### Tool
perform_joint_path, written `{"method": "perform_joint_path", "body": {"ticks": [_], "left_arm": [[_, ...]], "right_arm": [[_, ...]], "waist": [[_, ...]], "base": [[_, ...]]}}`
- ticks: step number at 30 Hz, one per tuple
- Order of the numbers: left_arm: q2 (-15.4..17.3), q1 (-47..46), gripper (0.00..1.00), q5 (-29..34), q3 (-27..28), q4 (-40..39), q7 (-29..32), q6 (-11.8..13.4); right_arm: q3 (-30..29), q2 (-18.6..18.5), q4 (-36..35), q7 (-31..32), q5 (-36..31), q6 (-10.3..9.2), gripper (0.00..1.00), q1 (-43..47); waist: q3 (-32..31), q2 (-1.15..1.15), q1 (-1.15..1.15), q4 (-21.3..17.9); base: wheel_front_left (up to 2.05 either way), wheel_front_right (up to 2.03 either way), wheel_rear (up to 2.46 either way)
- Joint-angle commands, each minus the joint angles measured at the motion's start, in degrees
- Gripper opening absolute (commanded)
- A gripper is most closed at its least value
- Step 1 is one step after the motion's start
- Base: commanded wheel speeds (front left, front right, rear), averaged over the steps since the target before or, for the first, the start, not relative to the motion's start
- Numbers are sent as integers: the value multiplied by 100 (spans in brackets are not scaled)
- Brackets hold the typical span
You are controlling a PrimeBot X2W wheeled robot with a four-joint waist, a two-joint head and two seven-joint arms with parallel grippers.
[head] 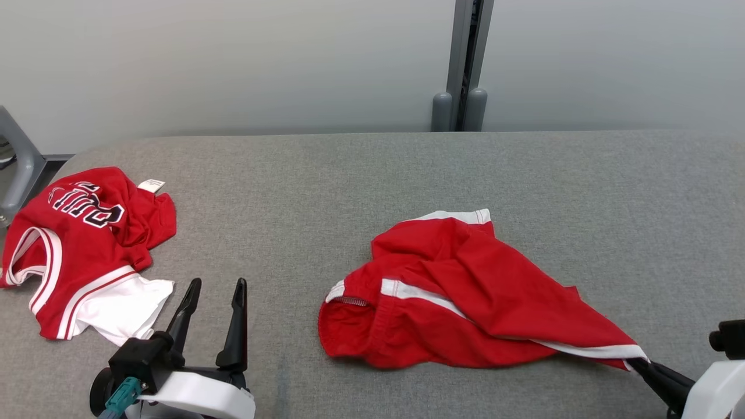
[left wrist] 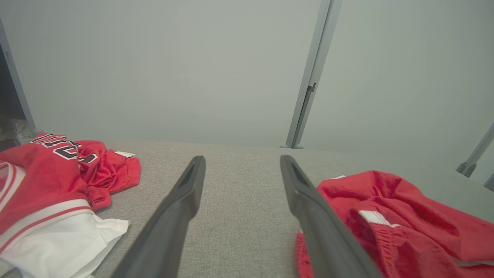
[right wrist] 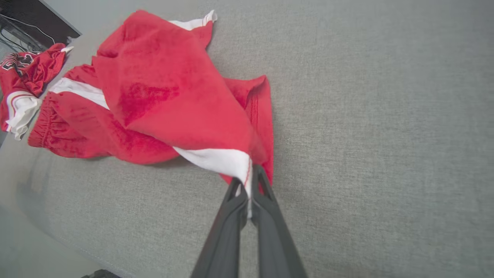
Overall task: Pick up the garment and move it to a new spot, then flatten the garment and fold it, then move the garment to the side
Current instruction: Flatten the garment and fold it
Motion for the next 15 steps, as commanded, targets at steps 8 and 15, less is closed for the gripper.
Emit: {"method": "perform_joint_path", "body": {"ticks": [8,15], "left_arm": [[56,-142,100,3,-38,53,-16,-32],[68,-103,100,-27,-60,77,-16,7]], "right_arm": [[27,298,823,29,-679,2,21,-120],[-174,508,1030,-111,-921,2,100,-230]], "waist": [[66,0,0,115],[-9,0,0,73]], "base": [[0,0,0],[0,0,0]]}}
